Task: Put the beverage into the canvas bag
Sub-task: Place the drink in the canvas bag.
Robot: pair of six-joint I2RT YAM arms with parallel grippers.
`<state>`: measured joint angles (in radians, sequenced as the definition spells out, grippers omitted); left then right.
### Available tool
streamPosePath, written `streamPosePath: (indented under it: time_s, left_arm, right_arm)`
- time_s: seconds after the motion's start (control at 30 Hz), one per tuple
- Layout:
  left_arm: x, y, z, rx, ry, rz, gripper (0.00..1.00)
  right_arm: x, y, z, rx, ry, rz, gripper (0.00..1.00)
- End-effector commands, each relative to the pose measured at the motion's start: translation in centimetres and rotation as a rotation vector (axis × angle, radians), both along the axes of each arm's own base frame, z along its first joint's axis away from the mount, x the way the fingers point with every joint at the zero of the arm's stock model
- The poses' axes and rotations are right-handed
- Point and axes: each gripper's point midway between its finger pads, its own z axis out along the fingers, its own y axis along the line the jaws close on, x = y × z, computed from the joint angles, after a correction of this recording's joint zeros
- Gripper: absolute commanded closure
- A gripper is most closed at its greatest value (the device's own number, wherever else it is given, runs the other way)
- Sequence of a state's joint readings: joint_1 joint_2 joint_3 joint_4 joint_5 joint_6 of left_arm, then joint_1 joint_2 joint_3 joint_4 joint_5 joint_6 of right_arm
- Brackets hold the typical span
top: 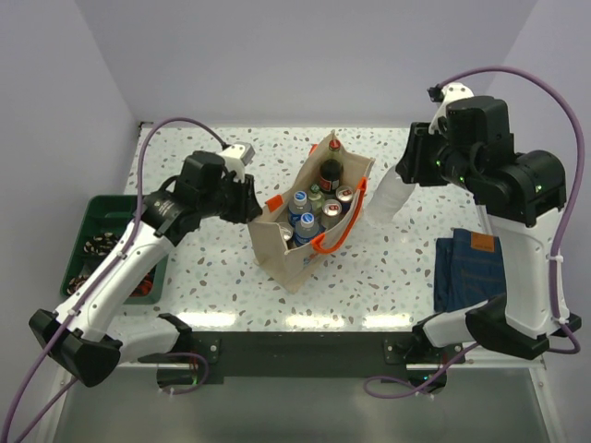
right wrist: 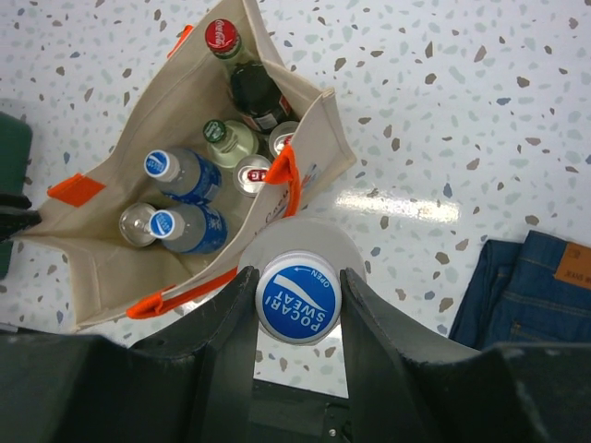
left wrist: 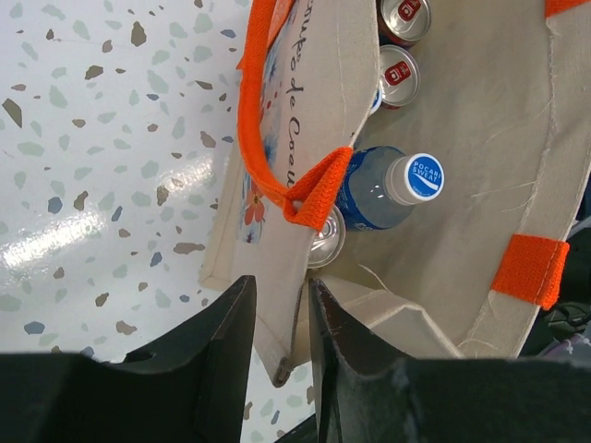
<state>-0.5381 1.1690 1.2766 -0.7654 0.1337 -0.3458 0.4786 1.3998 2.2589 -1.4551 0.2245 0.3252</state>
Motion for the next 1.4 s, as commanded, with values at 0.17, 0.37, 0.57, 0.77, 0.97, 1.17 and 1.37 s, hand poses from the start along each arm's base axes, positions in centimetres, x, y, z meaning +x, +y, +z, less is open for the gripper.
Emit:
streamPosePath:
  time_s: [0.17, 0.37, 0.57, 0.77, 0.97, 1.17, 1.37]
  left_arm:
    - [-0.5, -1.2, 0.2, 0.0, -0.038, -0.076, 0.7]
    - [-1.1, -1.3, -0.9, 0.028, -0.018, -0.089, 0.68]
    - [-1.1, -1.3, -0.7, 0.033, -0.026, -0.075, 0.92]
    - [-0.9, -1.5, 0.7, 0.02, -0.051, -0.062, 1.0]
    - [-0.9, -1.2, 1.5, 0.021, -0.066, -0.049, 1.0]
    - [-1.1, -0.8, 2.0, 0.03, -0.076, -0.039, 1.0]
    - [-1.0, -0.6, 3.8, 0.011, -0.112, -0.028, 1.0]
  right_arm:
    - [-0.7, 2.9, 5.5, 0.192, -0.172, 0.129, 1.0]
    - [-0.7, 3.9, 6.8, 0.239, -0.202, 0.177, 1.0]
    - [-0.6, 4.7, 7.6, 0.267, -0.223, 0.209, 1.0]
    - [-0.4, 5.6, 9.0, 0.3, -0.256, 0.246, 1.0]
    - [0.4, 6.5, 9.5, 0.319, -0.272, 0.268, 1.0]
    - [1.3, 7.9, 9.2, 0.332, -0.262, 0.301, 1.0]
    - [2.2, 10.2, 8.5, 0.331, -0.244, 0.353, 1.0]
